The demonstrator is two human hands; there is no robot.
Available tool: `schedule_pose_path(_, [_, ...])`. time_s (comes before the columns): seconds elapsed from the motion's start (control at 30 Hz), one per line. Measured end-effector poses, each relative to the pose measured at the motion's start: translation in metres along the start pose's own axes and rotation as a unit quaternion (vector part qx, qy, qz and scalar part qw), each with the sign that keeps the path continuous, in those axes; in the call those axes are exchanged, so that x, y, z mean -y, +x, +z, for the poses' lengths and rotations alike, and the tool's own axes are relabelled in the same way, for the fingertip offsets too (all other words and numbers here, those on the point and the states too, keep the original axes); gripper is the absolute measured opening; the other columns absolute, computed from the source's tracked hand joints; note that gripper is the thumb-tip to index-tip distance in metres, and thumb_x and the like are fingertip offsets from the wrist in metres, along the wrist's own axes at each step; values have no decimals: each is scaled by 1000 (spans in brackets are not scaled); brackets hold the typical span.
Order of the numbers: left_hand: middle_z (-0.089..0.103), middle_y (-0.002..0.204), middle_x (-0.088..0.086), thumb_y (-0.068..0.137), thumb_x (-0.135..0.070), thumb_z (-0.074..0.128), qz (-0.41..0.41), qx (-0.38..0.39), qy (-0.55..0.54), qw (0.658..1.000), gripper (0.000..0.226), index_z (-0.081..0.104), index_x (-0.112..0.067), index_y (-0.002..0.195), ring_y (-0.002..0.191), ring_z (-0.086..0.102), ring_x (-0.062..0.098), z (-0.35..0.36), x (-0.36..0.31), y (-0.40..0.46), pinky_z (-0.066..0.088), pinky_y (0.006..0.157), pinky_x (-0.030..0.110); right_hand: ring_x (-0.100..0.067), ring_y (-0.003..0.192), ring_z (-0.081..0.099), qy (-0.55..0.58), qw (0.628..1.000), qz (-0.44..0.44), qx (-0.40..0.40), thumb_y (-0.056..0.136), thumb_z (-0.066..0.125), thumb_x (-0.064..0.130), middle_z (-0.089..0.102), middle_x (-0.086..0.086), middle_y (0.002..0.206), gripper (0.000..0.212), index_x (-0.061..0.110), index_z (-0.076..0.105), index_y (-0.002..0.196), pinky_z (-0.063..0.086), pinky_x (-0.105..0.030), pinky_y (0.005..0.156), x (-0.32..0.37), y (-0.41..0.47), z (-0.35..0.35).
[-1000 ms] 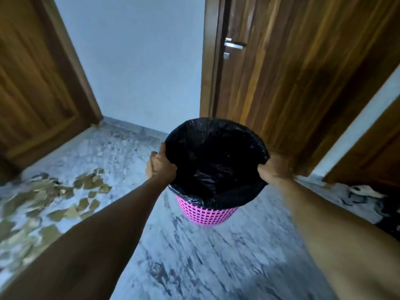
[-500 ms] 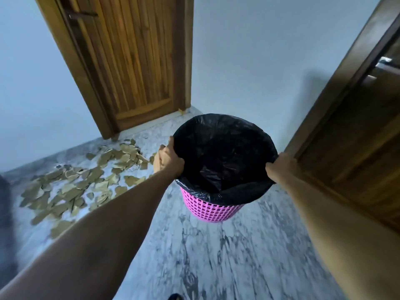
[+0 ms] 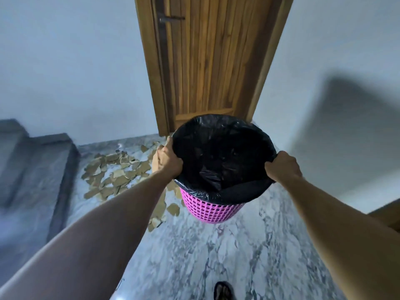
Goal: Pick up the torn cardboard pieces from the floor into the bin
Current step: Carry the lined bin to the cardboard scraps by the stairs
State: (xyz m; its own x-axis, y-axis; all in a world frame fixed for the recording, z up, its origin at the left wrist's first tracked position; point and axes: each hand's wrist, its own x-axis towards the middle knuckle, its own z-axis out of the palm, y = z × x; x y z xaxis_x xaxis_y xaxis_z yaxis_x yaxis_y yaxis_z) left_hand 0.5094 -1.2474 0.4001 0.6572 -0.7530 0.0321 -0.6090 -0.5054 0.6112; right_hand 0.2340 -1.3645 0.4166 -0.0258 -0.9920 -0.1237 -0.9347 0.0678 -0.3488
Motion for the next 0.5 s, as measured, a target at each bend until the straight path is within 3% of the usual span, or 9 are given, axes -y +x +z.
schedule_pose_path(0.17, [62, 109, 15, 71, -4, 48, -76, -56, 19, 995, 72, 41, -35, 135, 97, 60, 37, -10, 16, 44, 50, 75, 40, -37, 91, 64, 28, 993, -93, 62, 72, 56, 31, 64, -17, 99, 43, 5, 54, 106, 56, -40, 76, 67, 69, 18])
schedule_pose_path(0.27, [62, 109, 14, 69, -4, 49, -118, -89, 10, 989, 72, 42, -33, 135, 97, 60, 35, -20, 31, 60, 51, 73, 37, -38, 90, 63, 42, 985, -149, 81, 79, 57, 28, 63, -18, 96, 37, 2, 55, 105, 53, -39, 76, 112, 92, 29])
schedule_pose_path(0.5, [56, 120, 14, 72, -2, 49, -220, -171, -1, 960, 74, 38, -30, 139, 110, 55, 36, -49, 99, 74, 51, 88, 44, -40, 109, 60, 16, 970, -221, 102, 90, 59, 36, 63, -20, 118, 42, 5, 56, 119, 49, -41, 86, 222, 107, 94])
